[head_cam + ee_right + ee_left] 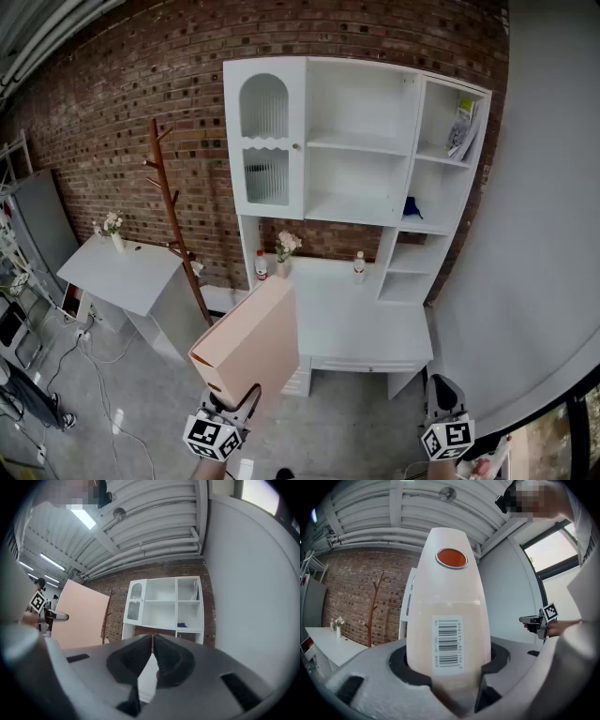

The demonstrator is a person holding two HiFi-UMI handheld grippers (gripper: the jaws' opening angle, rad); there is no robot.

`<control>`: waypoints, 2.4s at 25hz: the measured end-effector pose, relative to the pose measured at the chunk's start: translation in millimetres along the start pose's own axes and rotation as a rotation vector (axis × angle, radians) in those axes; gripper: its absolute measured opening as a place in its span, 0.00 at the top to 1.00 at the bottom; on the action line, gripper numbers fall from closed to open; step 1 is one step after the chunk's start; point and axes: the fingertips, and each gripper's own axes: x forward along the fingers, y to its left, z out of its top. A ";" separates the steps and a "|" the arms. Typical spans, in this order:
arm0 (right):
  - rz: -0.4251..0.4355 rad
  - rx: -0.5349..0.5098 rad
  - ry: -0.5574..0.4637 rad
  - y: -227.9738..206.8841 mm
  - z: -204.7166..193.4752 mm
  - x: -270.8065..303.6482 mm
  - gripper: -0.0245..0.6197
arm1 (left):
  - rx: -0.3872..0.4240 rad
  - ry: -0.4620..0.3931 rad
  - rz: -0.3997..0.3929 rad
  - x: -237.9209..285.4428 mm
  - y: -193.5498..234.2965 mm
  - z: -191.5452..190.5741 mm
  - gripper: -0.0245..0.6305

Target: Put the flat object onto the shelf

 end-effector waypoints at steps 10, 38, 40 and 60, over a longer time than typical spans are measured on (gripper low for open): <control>0.000 0.007 -0.002 0.0 1.1 2.0 0.91 | 0.003 0.001 -0.006 3.8 0.1 3.5 0.54; -0.086 0.019 0.013 53.3 -1.0 -0.7 0.91 | 0.006 0.016 -0.084 -10.3 51.1 -12.9 0.54; -0.089 0.018 0.012 58.3 -0.2 -0.1 0.91 | 0.004 0.016 -0.089 -10.5 55.9 -13.0 0.54; -0.103 0.014 0.045 57.6 -8.3 51.2 0.91 | -0.017 0.031 -0.103 36.0 88.6 -19.1 0.54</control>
